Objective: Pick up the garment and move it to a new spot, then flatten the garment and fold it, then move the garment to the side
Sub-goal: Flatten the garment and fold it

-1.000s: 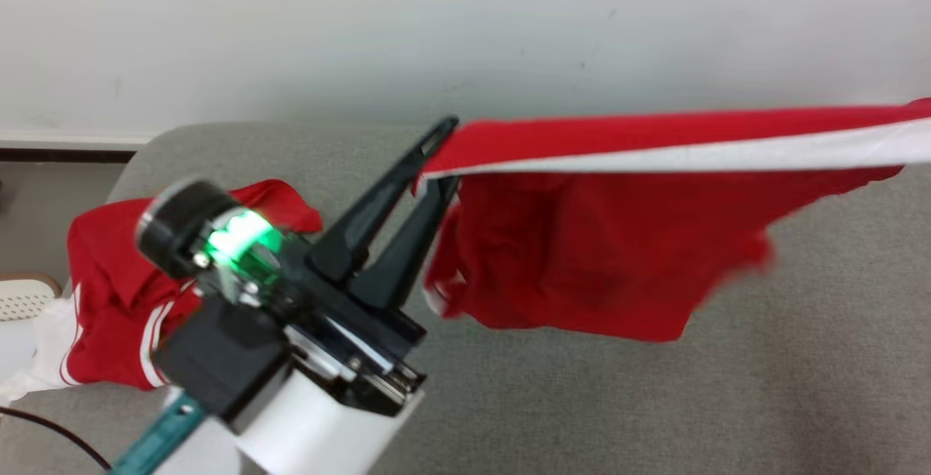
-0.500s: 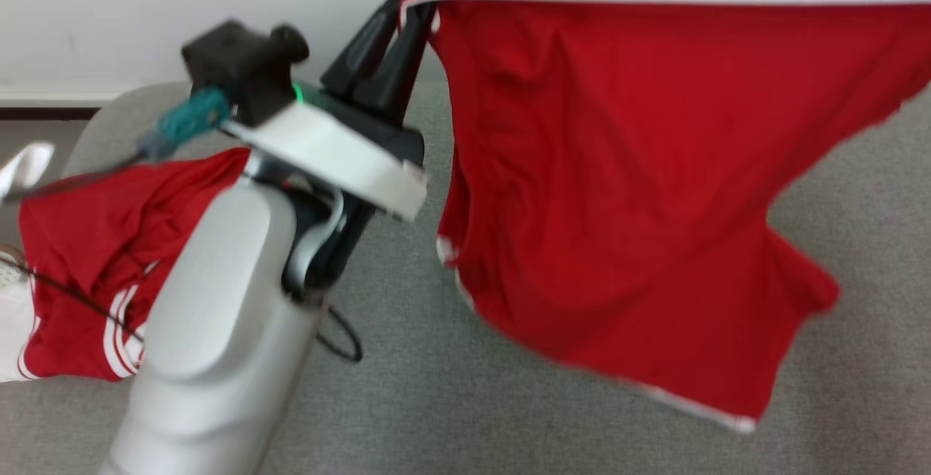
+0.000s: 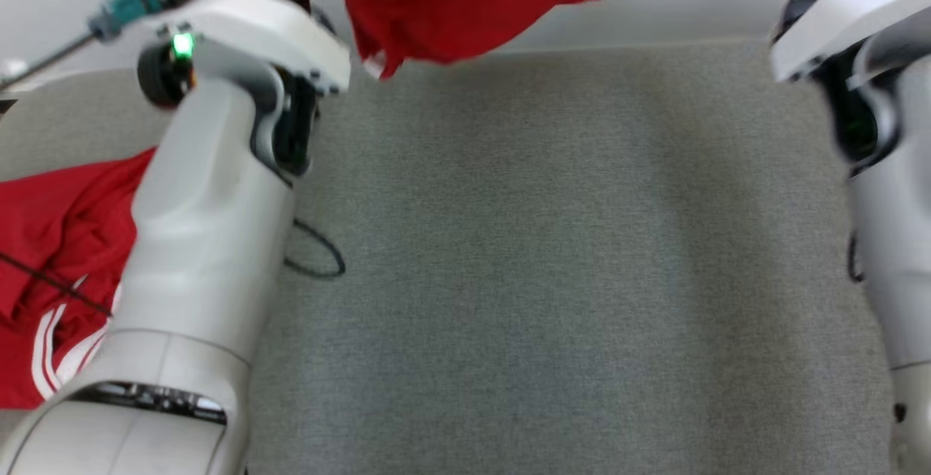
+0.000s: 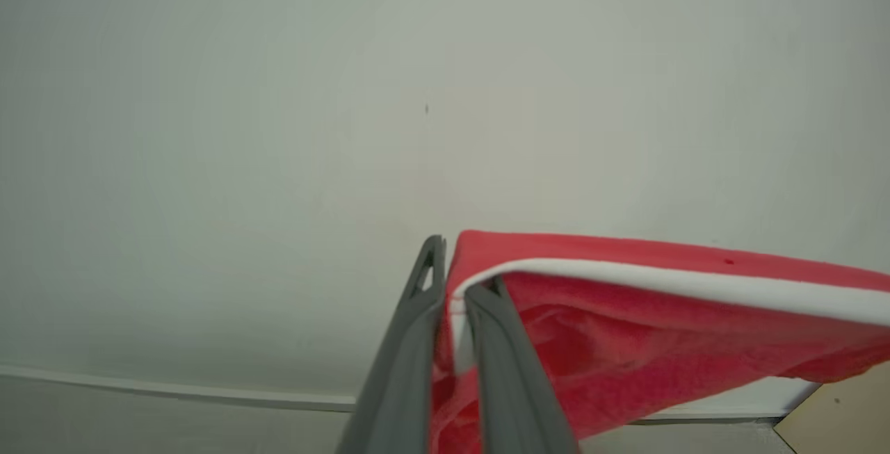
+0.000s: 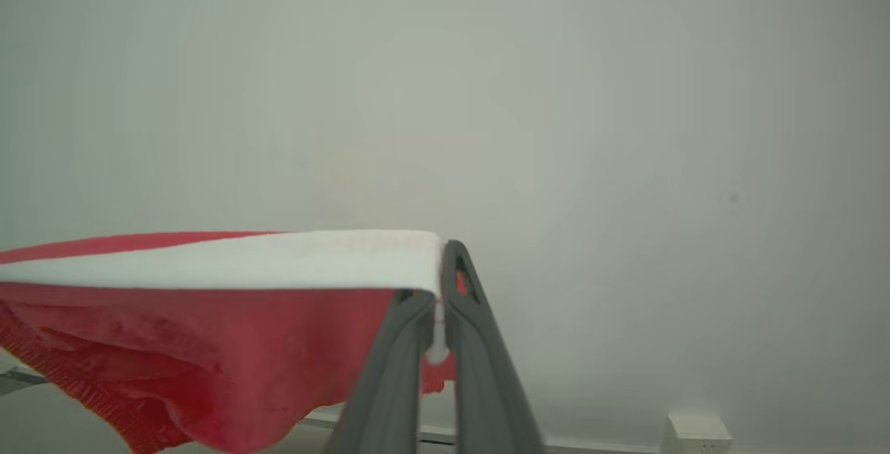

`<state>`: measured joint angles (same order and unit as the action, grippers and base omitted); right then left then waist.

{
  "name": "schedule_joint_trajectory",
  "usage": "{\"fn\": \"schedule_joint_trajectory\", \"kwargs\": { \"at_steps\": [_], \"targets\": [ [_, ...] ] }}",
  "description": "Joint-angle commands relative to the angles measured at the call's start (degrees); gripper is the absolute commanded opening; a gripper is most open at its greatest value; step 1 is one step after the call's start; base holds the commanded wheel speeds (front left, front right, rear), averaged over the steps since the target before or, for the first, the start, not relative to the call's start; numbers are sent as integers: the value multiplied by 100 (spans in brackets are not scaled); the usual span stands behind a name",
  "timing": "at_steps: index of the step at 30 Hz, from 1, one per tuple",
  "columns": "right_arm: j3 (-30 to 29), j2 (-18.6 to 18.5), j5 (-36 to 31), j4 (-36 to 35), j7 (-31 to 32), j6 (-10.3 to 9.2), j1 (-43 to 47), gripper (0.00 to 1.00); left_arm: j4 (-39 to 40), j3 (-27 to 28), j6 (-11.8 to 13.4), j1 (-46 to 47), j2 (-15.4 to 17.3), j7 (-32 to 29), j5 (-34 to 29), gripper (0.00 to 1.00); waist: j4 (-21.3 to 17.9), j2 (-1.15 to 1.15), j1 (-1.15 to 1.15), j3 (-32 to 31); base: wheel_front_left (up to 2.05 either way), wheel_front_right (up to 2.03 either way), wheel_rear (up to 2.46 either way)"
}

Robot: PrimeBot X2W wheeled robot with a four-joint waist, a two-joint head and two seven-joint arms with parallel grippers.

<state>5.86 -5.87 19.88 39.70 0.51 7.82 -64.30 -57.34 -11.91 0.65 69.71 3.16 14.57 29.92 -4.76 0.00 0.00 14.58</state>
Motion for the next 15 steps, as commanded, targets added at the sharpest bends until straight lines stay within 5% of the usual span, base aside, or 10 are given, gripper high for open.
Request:
{"fn": "schedule_joint_trajectory", "kwargs": {
  "at_steps": [1,9,15],
  "targets": [
    [19,-75,100,336,-117,-59,147,0,-310,57,100,-259,151,43,6,0,-50,0,0,29,0,0,0],
    [752,103,842,1416,-530,-54,1010,0,-1194,-119,-167,-1028,36,65,142,0,72,0,0,214,0,0,0],
    [1216,-48,1548,1389,-1069,-51,2087,0,-620,-552,-430,-1971,20,61,274,0,158,0,0,98,0,0,0]
  ]
}}
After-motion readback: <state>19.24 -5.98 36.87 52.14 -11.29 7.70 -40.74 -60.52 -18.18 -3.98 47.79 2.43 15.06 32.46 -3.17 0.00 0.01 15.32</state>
